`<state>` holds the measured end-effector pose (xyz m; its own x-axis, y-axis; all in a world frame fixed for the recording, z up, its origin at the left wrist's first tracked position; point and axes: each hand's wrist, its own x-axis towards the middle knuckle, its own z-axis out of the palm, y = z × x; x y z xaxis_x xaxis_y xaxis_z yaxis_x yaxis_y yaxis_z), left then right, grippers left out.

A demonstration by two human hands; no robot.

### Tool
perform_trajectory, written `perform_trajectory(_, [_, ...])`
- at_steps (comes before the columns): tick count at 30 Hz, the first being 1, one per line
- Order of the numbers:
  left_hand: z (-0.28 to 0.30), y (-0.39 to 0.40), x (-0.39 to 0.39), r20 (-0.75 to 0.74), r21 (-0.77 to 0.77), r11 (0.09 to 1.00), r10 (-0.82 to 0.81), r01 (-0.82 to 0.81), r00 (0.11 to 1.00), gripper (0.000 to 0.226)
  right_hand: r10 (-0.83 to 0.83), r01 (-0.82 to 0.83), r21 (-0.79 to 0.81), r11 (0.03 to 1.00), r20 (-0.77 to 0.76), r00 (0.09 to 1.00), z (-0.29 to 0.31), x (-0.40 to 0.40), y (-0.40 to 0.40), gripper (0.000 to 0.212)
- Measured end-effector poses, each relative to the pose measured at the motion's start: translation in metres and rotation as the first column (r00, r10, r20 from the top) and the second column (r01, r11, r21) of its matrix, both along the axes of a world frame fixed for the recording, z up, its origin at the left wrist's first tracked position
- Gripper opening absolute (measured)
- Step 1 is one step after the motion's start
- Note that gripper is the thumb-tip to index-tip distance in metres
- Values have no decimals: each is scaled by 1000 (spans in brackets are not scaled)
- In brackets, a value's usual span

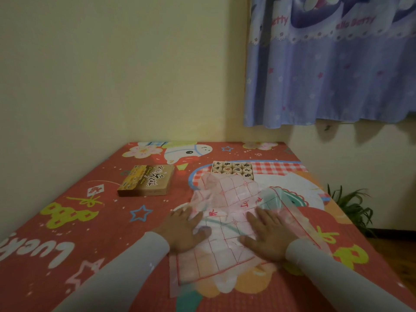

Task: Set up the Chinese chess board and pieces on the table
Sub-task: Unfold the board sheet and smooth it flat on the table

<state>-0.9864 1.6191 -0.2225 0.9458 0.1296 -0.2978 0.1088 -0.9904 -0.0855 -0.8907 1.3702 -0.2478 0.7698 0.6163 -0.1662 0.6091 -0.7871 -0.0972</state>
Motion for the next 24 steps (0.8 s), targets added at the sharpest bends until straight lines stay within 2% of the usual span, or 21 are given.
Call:
perform_trajectory(3, [16, -6, -11, -110, 185, 979, 107, -85, 988, 80, 79, -80, -17, 997, -13, 997, 6, 0, -3, 84])
perform_trajectory(5, [31, -14, -15, -98, 254, 963, 114, -85, 989, 75, 161, -162, -28, 986, -46, 986, 14, -3, -4, 79])
perform_trajectory(9, [46, -18, 1, 185, 219, 976, -37, -5, 982, 38, 302, -305, -15, 952, -93, 949, 26, -8, 1, 75])
perform_trajectory(11, [39, -16, 10, 327, 170, 985, -96, 42, 940, 33, 341, -341, 18, 940, -108, 934, 25, -9, 2, 73])
perform_trajectory(12, [33, -15, 11, 343, 124, 990, -113, 74, 933, 35, 352, -351, 23, 936, -107, 930, 25, -9, 1, 73])
perform_trajectory(15, [7, -4, 7, 174, 26, 990, -138, 136, 975, 56, 330, -333, -25, 943, -82, 940, 26, -4, -9, 72])
perform_trajectory(18, [-4, 9, -3, 63, -51, 997, -53, 56, 997, 79, 233, -238, -71, 969, -72, 970, 25, 6, -25, 71])
perform_trajectory(20, [-1, 10, -8, 12, -22, 999, -23, 23, 1000, 95, 172, -178, -104, 978, -66, 983, 23, 14, -34, 78])
perform_trajectory(22, [8, 2, -12, -14, 72, 997, -10, 11, 1000, 86, 99, -100, -110, 989, -15, 995, 21, 22, -38, 97])
perform_trajectory(23, [14, -5, -13, -17, 90, 996, -19, 21, 1000, 76, 55, -52, -93, 994, 33, 998, 21, 25, -38, 97])
perform_trajectory(24, [20, -12, -13, -17, 84, 996, -39, 41, 999, 67, 16, -12, -57, 998, 80, 997, 23, 27, -36, 90])
